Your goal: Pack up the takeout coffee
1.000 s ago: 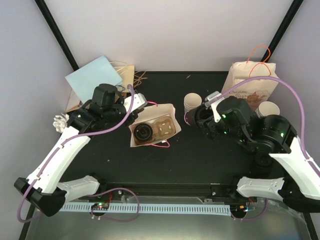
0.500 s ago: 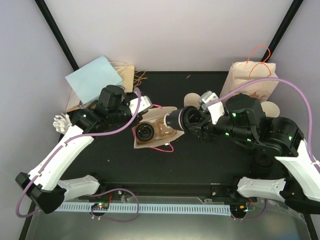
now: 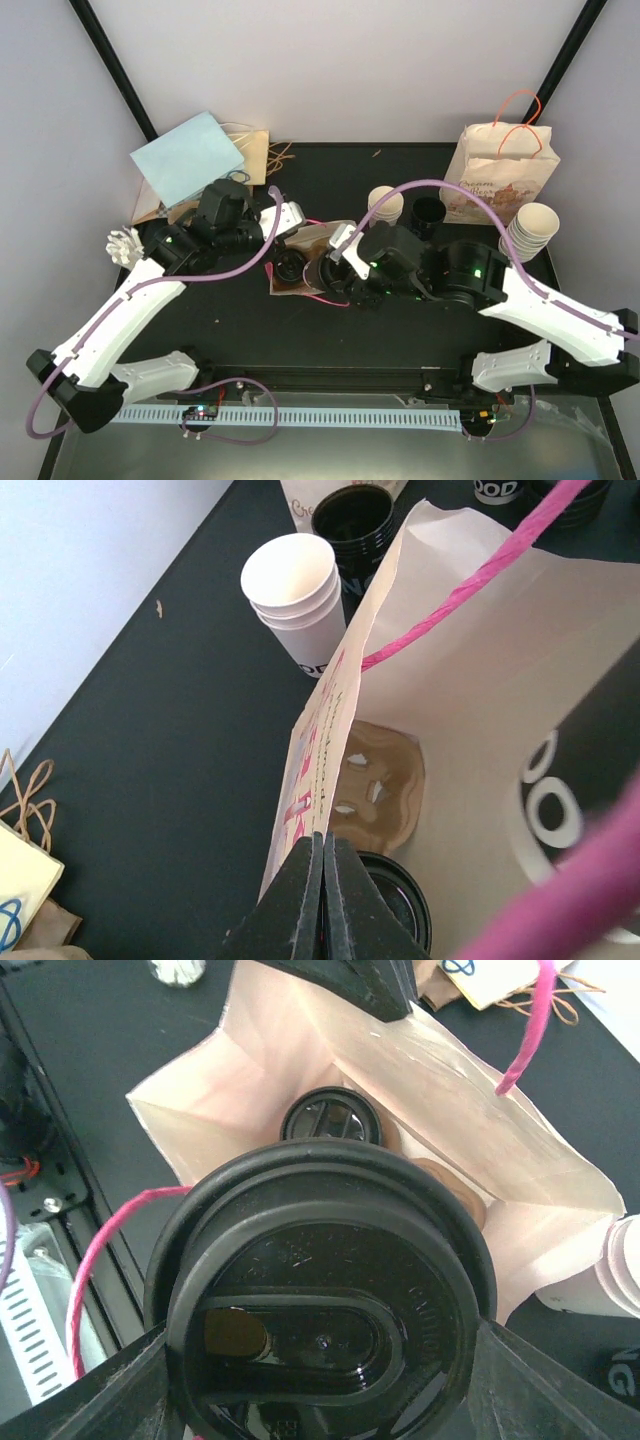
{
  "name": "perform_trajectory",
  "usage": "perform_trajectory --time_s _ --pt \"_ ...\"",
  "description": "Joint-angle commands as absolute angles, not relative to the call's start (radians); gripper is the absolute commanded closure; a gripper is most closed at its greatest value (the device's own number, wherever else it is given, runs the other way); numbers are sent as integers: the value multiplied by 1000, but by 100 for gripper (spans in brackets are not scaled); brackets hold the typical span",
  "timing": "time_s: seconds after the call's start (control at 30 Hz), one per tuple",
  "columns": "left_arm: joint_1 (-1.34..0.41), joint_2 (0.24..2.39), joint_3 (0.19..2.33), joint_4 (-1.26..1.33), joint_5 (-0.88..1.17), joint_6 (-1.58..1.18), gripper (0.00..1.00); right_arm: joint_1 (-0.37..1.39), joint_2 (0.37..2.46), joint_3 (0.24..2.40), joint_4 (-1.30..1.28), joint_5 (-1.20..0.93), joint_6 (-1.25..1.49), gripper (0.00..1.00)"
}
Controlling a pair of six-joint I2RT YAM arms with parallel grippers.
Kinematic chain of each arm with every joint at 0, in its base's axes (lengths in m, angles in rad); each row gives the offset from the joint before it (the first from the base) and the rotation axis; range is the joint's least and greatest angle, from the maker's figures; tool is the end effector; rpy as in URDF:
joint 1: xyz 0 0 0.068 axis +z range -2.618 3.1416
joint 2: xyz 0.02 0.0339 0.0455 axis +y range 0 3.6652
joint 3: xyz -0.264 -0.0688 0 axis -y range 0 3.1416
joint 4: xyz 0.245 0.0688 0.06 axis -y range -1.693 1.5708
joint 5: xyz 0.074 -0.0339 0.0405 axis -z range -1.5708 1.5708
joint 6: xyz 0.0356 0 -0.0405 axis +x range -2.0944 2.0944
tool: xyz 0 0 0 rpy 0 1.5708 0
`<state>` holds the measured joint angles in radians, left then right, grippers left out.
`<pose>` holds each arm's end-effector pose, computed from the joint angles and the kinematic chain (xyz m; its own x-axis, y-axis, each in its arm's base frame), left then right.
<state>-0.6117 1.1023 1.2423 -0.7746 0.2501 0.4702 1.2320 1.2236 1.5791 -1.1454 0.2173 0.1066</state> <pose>0.1770 -0.1349 0.3783 -0.1067 0.6110 -0.7844 0.8614 0.4508 0.2340 0.0789 0.2007 0.4260 -0.3273 -0.6163 -0.7162 -0.8405 0.5363 -0.0774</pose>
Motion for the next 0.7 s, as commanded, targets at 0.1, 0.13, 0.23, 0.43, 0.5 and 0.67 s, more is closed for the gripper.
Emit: perform_trajectory --time_s 0.1,0.13,0.23,0.43,0.5,0.67 --pt "-644 1055 1219 -775 276 475 98 1280 1241 1557 -1149 335 89 37" --pt "-649 1052 1216 -777 278 475 98 1288 1242 1551 -1149 343 86 37" --pt "-668 1043 1204 -781 285 473 98 1311 1242 1539 -1151 373 81 36" --pt "-696 1021 1177 -769 304 446 98 1362 1245 1514 -1144 445 67 36" --pt "-703 1012 1169 -767 314 442 99 1381 1245 1497 -1137 473 61 36" --pt "-721 1010 1159 -780 329 439 98 1404 1255 1497 -1127 518 53 36"
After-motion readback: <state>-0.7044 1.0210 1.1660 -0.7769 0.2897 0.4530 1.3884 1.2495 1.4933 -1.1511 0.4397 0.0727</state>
